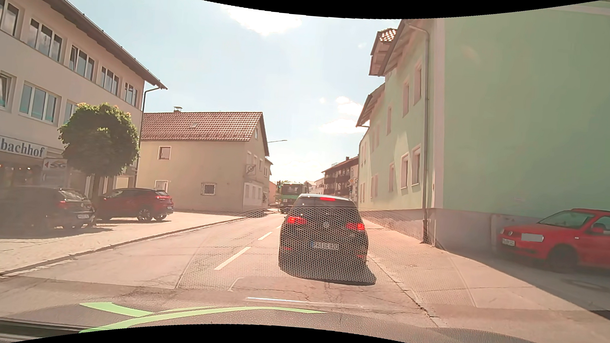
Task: Follow the waypoints while adhering to traffic rules and regulations
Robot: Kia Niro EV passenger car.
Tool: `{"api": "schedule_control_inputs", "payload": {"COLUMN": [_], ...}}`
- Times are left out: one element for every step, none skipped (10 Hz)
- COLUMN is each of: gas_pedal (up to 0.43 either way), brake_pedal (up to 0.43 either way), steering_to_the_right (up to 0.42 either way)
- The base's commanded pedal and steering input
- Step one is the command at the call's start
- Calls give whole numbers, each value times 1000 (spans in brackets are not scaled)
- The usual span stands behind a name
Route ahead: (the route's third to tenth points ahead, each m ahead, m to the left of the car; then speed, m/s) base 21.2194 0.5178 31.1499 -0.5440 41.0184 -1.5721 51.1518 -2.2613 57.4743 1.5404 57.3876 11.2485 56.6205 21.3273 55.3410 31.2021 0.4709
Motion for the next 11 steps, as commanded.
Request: {"api": "schedule_control_inputs", "payload": {"gas_pedal": [59, 79, 87, 87, 87, 87, 87, 87, 87, 87, 87], "brake_pedal": [0, 0, 0, 0, 0, 0, 0, 0, 0, 0, 0], "steering_to_the_right": [28, 28, 28, 28, 28, 26, 25, 24, 24, 23, 22]}}
